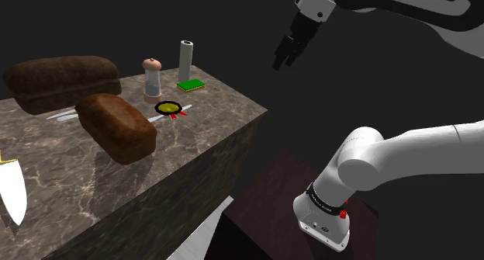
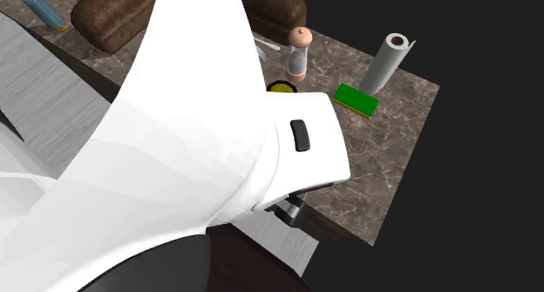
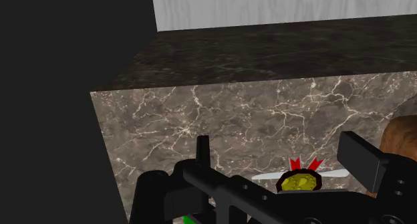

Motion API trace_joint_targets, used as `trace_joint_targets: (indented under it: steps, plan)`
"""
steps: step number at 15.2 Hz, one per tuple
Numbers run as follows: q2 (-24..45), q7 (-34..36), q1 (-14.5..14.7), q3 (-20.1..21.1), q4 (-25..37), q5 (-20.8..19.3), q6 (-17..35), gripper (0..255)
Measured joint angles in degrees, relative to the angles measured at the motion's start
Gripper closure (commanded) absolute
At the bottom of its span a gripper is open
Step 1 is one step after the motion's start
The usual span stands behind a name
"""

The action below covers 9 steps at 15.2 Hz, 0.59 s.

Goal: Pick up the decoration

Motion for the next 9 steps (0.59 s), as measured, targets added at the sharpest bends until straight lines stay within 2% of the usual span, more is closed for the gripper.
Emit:
trace_joint_targets:
  steps: [3,9]
  plan:
    - [1.4,0.1,0.4,0.3,-0.7,0.3,2.0,0]
    - [10.3,-0.5,2.3,0.9,-2.4,1.4,12.3,0]
